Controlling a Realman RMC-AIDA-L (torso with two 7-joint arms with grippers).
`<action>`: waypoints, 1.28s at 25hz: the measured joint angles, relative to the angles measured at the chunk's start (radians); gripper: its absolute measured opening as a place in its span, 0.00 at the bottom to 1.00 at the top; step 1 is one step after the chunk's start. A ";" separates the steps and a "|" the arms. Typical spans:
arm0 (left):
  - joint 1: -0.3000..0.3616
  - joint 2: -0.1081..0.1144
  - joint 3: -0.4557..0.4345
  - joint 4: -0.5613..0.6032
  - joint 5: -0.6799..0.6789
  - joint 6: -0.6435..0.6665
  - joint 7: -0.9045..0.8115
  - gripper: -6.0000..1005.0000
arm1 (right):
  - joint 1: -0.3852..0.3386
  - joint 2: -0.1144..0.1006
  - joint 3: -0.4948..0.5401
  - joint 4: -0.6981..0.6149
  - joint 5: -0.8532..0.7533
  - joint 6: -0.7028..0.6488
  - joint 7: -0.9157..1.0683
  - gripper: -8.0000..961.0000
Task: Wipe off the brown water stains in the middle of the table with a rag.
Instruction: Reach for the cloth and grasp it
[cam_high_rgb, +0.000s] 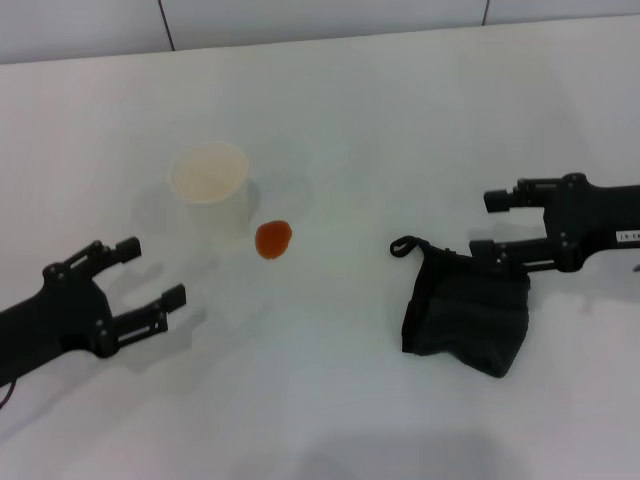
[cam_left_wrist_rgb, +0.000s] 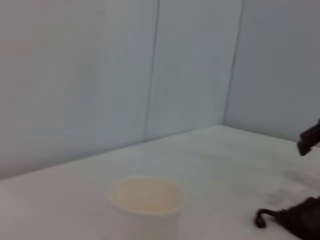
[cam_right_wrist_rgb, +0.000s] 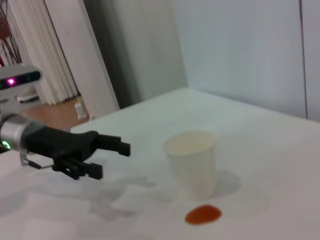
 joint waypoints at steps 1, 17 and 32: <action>0.001 0.002 0.000 -0.007 0.016 0.012 -0.011 0.87 | 0.000 0.000 -0.002 -0.010 -0.015 0.000 0.016 0.81; -0.007 0.013 0.000 -0.099 0.126 0.167 -0.062 0.86 | 0.009 0.002 -0.119 -0.209 -0.186 -0.097 0.230 0.81; -0.055 -0.022 0.000 -0.233 0.227 0.266 -0.066 0.86 | 0.109 0.007 -0.352 -0.410 -0.456 -0.090 0.603 0.80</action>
